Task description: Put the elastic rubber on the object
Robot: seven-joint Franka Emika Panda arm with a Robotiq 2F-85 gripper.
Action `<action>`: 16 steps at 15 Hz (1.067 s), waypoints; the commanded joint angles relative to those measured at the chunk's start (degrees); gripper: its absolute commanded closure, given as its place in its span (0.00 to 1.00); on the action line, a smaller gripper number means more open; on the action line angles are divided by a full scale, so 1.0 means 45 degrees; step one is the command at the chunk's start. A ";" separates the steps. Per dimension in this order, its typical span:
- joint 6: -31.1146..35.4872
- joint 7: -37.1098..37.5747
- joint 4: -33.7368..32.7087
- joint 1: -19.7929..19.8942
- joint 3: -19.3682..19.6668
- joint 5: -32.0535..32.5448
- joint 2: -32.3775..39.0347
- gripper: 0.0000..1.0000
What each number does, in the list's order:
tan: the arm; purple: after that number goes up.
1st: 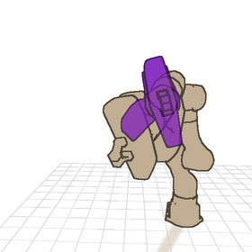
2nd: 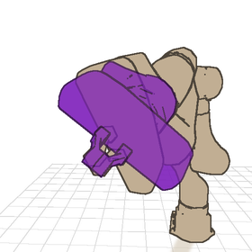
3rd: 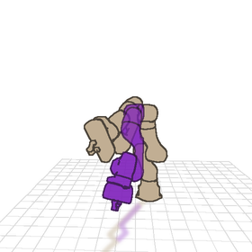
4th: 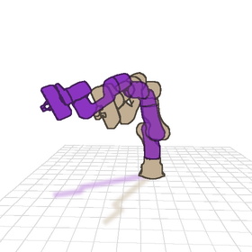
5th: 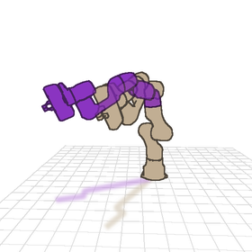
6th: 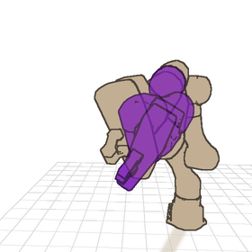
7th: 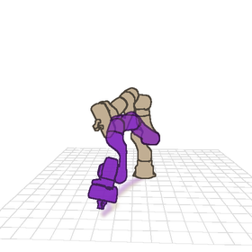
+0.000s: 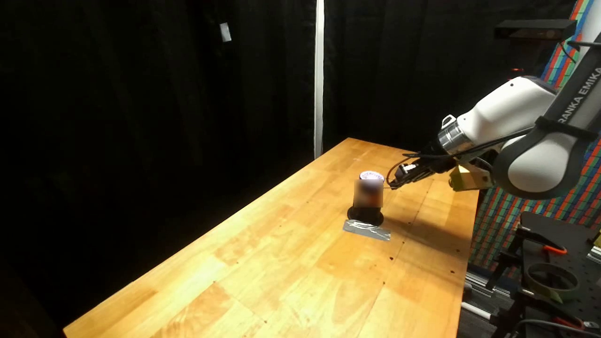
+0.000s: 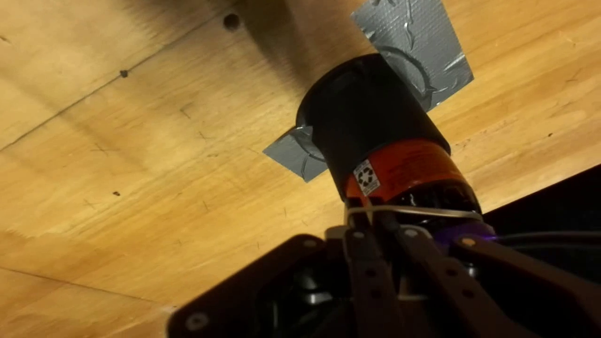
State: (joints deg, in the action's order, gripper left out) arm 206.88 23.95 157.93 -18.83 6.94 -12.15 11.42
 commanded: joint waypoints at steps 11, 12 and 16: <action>0.8013 -0.0530 -0.0074 0.1276 -0.3236 -0.0977 0.3474 0.90; 0.8433 -0.0567 -0.0082 0.1325 -0.3256 -0.0964 0.3664 0.91; 0.7732 -0.0310 -0.0652 0.0167 -0.2045 -0.0945 0.3100 0.90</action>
State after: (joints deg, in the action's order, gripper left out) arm 241.67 22.77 156.80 -14.64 -4.73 -15.02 27.01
